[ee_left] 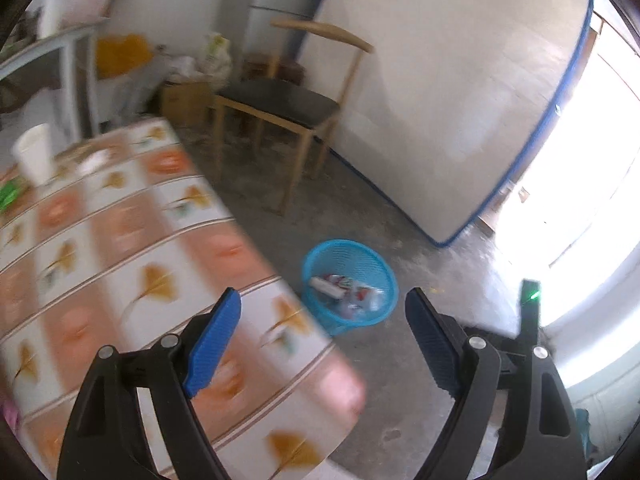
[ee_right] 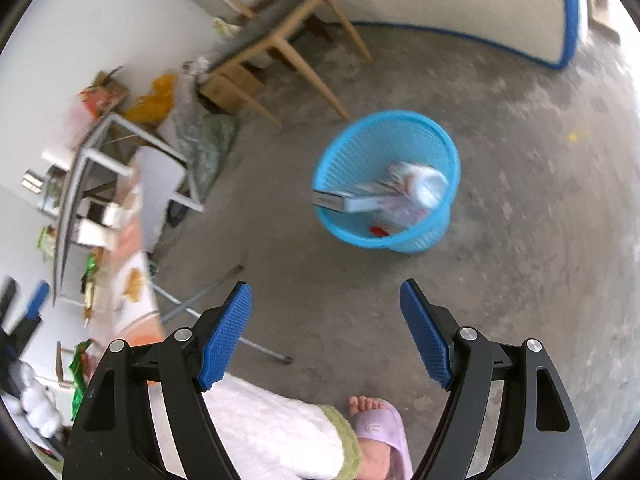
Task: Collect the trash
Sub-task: 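Move both tools back to the table toward the green chip bags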
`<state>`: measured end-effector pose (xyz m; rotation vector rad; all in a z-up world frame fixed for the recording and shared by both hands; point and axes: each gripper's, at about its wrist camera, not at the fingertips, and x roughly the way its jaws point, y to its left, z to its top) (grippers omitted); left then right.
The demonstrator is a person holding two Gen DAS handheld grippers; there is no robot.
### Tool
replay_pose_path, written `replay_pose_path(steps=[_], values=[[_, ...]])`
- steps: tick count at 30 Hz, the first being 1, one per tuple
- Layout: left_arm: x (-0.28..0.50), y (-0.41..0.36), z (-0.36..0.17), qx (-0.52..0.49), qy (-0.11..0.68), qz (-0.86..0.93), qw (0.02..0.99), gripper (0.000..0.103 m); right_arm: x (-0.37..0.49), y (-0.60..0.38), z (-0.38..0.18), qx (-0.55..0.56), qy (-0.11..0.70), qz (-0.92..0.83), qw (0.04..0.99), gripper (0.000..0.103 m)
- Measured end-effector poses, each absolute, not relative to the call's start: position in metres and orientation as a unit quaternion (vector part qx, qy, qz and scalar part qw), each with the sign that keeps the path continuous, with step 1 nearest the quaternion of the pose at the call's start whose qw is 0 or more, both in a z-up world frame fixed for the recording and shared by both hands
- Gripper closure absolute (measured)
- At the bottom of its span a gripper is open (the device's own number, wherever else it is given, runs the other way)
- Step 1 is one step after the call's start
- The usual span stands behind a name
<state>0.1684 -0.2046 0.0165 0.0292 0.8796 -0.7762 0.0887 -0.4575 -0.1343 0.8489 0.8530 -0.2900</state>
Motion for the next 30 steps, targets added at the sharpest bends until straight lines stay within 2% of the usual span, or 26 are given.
replay_pose_path(steps=[10, 17, 26, 30], values=[[0.122, -0.042, 0.013, -0.034, 0.379, -0.244, 0.892, 0.021, 0.12, -0.393, -0.081, 0.375, 0.382, -0.035, 0.844, 0.028], [0.097, 0.044, 0.019, -0.067, 0.325, -0.181, 0.926, 0.021, 0.172, -0.318, -0.059, 0.337, 0.41, 0.062, 0.845, 0.028], [0.068, 0.157, 0.039, -0.15, 0.232, -0.09, 0.957, 0.021, 0.24, -0.196, -0.056, 0.315, 0.466, 0.199, 0.803, 0.028], [0.072, 0.2, 0.033, -0.18, 0.24, -0.032, 0.953, 0.022, 0.264, -0.131, -0.053, 0.324, 0.483, 0.281, 0.763, 0.027]])
